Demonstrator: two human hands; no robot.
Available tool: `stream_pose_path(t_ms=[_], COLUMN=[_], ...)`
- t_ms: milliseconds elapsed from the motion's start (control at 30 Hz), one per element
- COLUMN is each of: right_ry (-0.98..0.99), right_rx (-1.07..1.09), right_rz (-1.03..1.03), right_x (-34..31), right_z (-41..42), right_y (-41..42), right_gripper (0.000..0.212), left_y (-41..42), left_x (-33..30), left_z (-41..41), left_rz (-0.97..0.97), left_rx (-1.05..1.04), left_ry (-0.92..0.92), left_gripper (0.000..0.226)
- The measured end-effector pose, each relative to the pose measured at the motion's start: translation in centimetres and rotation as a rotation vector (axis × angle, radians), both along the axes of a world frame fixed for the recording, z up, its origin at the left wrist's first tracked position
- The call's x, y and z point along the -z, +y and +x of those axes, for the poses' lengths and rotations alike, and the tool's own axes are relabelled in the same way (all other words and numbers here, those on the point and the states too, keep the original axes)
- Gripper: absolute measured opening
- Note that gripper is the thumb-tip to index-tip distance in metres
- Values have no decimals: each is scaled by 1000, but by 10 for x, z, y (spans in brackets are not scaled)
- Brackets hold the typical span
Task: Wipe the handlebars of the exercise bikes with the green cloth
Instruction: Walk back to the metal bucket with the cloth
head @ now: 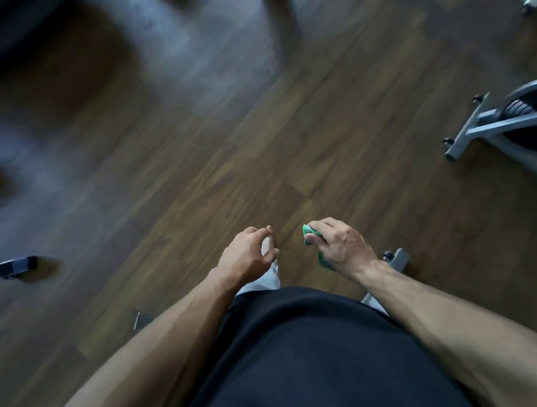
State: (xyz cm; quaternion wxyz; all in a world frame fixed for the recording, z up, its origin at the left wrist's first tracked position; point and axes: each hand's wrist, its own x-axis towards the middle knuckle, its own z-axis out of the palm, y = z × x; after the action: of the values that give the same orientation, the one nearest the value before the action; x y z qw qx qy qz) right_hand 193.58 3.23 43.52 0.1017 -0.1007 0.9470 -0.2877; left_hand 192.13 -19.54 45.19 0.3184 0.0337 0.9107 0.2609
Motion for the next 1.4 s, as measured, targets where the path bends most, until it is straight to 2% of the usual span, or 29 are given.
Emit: stream_pose_path(t_ms=[133,367,500,567,667,833,1067,1167,1233,1333,1400], right_ry=[36,38,101,124,166,207,295,242,225,204,218], right_rx=[103,238,278,286,285,266,269,286,295,321,337], right_rz=[-11,-52,-69,-87,-86,-94,-80,-77,-60,-32,-18], right_x=[-11,-18,-10,-7,-4,-6,-3,-5,-2,-2,-1], right_z=[-73,-174,-233,-268,-321,-406,-512,-550,-575,-621,-654], right_y=[2,9,30,44,72,123,183,201,211,228,239], right_gripper=[56,40,63,70,63,74,76,77,73,50,46], left_y=[0,20,43,57,86,136,203,220,232,250,261], left_x=[-8,-21,-20,-22,-22,-32,-36,-28,-23,-16,-13], left_z=[-90,-218,-281,-313,-365,-450,-549,-592,-623,-680,-719], left_rz=[-10,-34,-22,-25,-38,-30,-6,7,29,41,66], left_rx=[106,243,282,289,290,256,251,254,269,290,306], left_ry=[10,66,78,78,106,120,133,119,119,115,126], left_gripper=[42,46,46,46,46,47,46,45,43,44,45])
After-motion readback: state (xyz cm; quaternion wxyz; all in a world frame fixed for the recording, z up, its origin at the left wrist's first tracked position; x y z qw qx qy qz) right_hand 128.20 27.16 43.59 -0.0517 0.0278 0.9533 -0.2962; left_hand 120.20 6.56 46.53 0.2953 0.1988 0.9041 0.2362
